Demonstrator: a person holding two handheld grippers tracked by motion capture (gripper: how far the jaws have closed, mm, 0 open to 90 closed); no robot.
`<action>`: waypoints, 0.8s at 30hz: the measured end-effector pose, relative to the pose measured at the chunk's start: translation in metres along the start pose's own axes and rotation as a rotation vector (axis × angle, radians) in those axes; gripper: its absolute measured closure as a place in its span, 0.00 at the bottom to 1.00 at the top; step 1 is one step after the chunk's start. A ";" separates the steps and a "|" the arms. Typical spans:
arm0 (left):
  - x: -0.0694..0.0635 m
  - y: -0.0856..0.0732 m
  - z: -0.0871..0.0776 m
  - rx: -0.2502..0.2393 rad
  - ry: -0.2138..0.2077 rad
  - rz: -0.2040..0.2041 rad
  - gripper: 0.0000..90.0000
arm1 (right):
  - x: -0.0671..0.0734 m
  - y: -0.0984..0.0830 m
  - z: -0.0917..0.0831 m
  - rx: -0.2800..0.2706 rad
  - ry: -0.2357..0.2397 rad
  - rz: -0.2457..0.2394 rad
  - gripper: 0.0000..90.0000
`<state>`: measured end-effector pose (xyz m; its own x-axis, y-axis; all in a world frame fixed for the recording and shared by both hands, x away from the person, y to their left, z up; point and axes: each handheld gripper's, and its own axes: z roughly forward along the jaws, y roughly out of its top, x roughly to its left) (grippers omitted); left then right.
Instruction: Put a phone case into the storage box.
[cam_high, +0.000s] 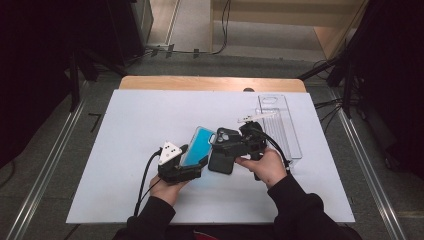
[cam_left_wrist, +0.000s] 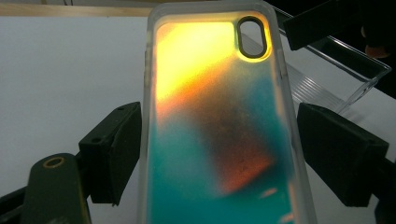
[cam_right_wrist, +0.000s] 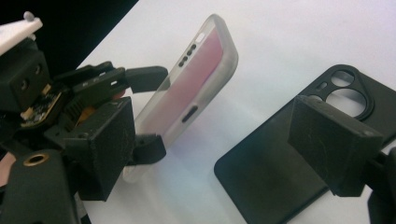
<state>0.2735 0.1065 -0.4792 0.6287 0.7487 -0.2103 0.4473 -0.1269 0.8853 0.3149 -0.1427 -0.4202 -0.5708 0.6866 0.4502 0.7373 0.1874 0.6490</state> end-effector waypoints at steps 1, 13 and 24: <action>0.000 -0.001 0.000 -0.007 -0.002 0.005 0.19 | 0.000 0.001 0.001 -0.001 0.001 0.004 0.15; -0.005 -0.005 0.002 -0.031 -0.020 -0.027 0.19 | -0.004 0.013 0.016 0.000 0.011 0.046 0.23; -0.011 -0.008 0.003 -0.062 -0.009 -0.002 0.19 | -0.010 0.017 0.026 0.012 0.035 0.106 0.32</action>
<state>0.2649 0.0969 -0.4854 0.6334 0.7430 -0.2160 0.4086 -0.0841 0.9088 0.3426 -0.1281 -0.4290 -0.5015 0.6778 0.5376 0.7985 0.1235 0.5892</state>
